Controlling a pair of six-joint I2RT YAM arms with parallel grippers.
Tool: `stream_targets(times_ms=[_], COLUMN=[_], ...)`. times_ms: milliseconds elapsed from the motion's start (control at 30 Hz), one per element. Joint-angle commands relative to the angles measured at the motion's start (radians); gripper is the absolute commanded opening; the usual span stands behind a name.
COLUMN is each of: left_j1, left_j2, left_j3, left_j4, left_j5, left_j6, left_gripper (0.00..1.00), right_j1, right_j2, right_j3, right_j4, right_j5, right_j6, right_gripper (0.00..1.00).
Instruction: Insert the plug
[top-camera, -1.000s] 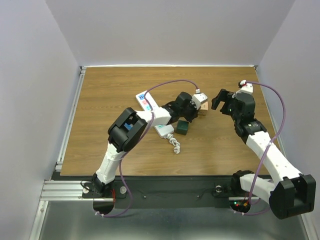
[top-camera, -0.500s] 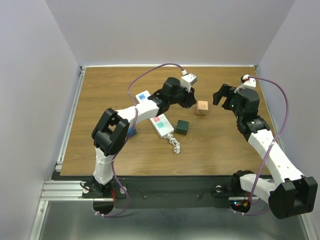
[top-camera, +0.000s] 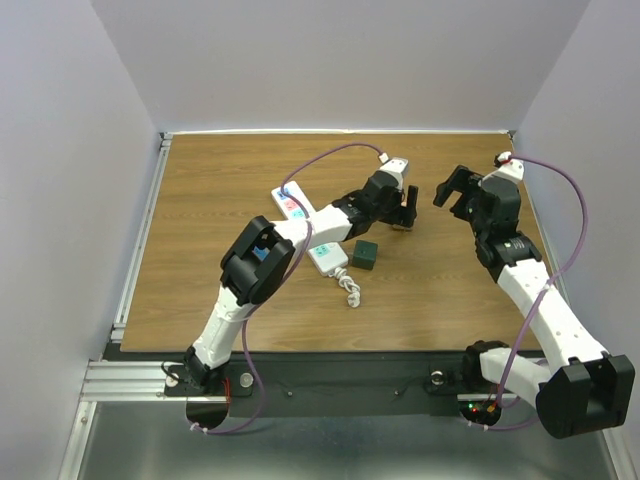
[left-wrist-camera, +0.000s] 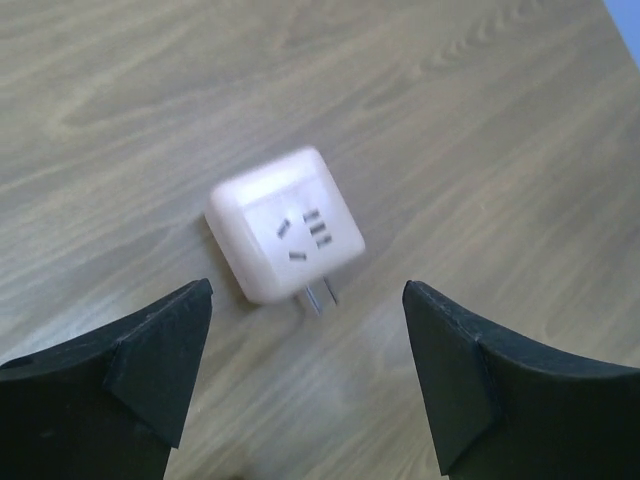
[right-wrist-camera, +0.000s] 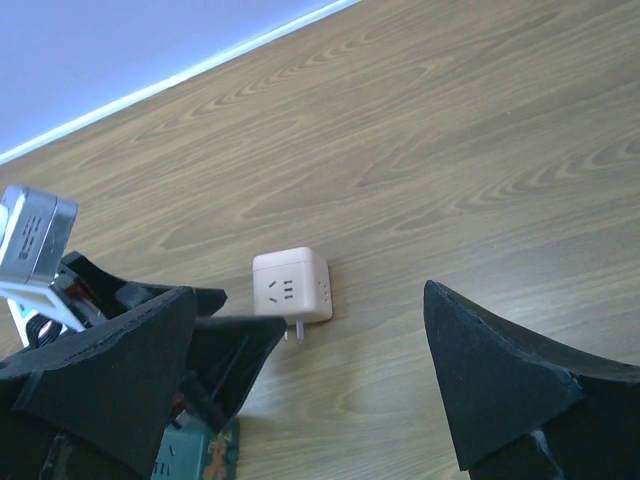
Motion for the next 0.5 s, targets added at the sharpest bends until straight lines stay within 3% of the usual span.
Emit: stream_targets(times_ms=[0, 133, 233, 467], left_j1=[-0.012, -0.023, -0.035, -0.045], left_j2=[0.017, 0.069, 0.13, 0.182], left_j3=[0.105, 0.184, 0.278, 0.323], left_j4=[-0.032, -0.067, -0.147, -0.195], left_j5=[-0.144, -0.149, -0.196, -0.216], left_j6=[-0.044, -0.034, -0.014, -0.007], left_gripper=[0.91, 0.99, 0.99, 0.99], right_j1=[-0.01, -0.012, -0.013, -0.016], right_j2=[-0.032, -0.035, -0.041, -0.061], right_j3=[0.037, 0.032, 0.033, 0.029], right_j4=[0.012, 0.012, 0.011, 0.012], right_j5=[0.002, -0.009, -0.02, -0.032], right_j6=[0.018, 0.023, 0.024, 0.027], right_gripper=[1.0, 1.0, 1.0, 1.0])
